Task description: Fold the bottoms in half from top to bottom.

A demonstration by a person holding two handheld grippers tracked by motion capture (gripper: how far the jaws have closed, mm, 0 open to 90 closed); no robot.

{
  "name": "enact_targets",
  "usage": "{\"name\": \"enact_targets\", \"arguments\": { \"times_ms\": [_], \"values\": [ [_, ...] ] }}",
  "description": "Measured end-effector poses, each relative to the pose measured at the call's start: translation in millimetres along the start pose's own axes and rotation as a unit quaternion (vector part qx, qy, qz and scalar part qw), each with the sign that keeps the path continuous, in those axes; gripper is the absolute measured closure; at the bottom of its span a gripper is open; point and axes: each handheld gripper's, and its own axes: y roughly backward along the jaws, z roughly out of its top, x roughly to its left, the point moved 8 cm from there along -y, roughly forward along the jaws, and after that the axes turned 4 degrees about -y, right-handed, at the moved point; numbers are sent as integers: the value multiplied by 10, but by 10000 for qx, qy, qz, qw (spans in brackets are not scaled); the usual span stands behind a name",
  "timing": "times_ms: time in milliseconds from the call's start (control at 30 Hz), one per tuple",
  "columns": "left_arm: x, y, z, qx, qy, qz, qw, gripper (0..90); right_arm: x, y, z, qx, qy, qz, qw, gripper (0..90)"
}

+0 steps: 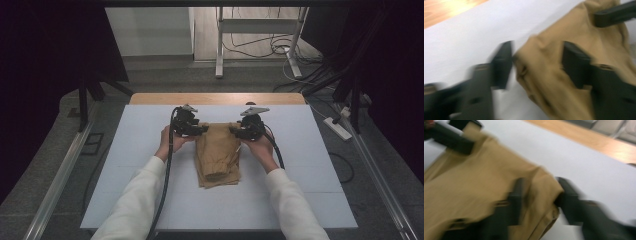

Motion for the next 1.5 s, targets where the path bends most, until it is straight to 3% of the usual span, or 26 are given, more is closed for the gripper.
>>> {"name": "enact_targets", "arguments": {
  "times_ms": [67,100,267,667,1100,1500],
  "values": [
    [-43,42,1,-3,-53,-95,9999,311,-13,18,10,-54,-93,-75,9999,408],
    [-54,62,1,-9,-97,-89,9999,309,-7,31,5,-20,-140,-5,9999,406],
    [-81,113,-30,-20,-104,-214,9997,309,44,90,-28,87,-92,305,9995,394],
    [-103,213,-182,-14,-134,-475,9988,335,130,182,-114,252,-18,632,9977,399],
    [-166,347,-313,-74,-107,-536,9985,335,169,273,-195,340,121,764,9964,398],
    [-284,571,-642,23,-142,-500,9986,333,282,536,-464,577,208,906,9940,389]
  ]
}}
